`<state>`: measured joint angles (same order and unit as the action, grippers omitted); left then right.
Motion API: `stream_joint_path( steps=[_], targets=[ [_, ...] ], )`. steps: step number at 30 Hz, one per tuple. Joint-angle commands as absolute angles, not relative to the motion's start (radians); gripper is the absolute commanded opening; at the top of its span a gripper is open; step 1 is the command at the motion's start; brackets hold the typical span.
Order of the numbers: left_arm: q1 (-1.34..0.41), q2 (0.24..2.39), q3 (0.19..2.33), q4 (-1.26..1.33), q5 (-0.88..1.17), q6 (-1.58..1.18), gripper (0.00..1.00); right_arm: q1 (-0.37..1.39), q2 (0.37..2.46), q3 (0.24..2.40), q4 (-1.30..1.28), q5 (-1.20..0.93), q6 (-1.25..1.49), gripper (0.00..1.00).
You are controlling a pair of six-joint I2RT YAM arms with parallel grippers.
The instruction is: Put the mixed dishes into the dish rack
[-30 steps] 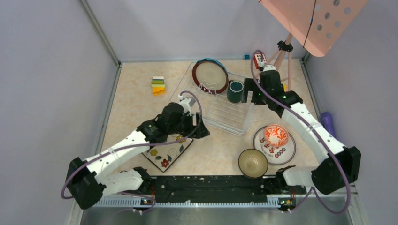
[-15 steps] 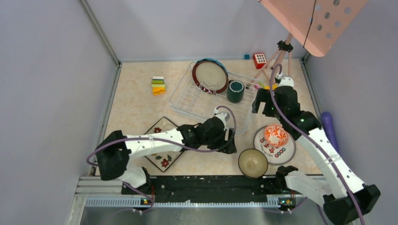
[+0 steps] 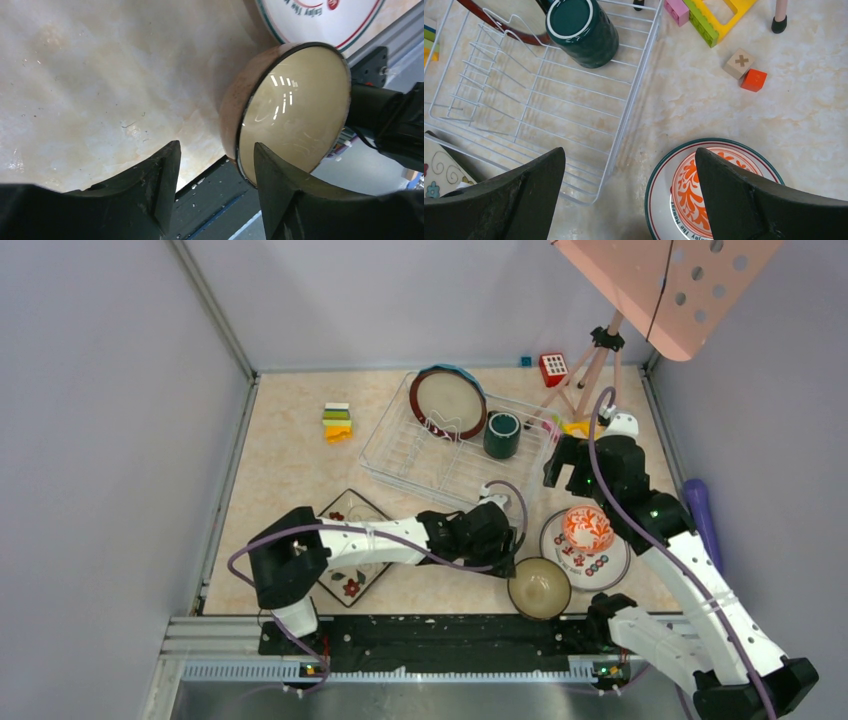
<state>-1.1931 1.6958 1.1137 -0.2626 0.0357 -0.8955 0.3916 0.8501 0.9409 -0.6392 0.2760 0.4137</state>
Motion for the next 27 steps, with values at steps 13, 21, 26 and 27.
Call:
stream_joint_path(
  steps=[13,21,26,27],
  targets=[
    [-1.218,1.754,1.157,-0.250,0.074,-0.906,0.36,0.391,0.842,0.943,-0.620,0.259,0.424,0.99],
    [-1.218,1.763,1.151,-0.247,0.110,-0.898,0.00,0.391,0.848,0.954,-0.616,0.240,0.445,0.98],
    [-1.215,1.696,1.153,-0.293,0.091,-0.840,0.00,0.390,0.859,0.986,-0.644,0.205,0.456,0.98],
    [-1.214,1.678,1.154,-0.305,0.094,-0.828,0.00,0.392,0.866,0.999,-0.653,0.183,0.456,0.98]
  ],
)
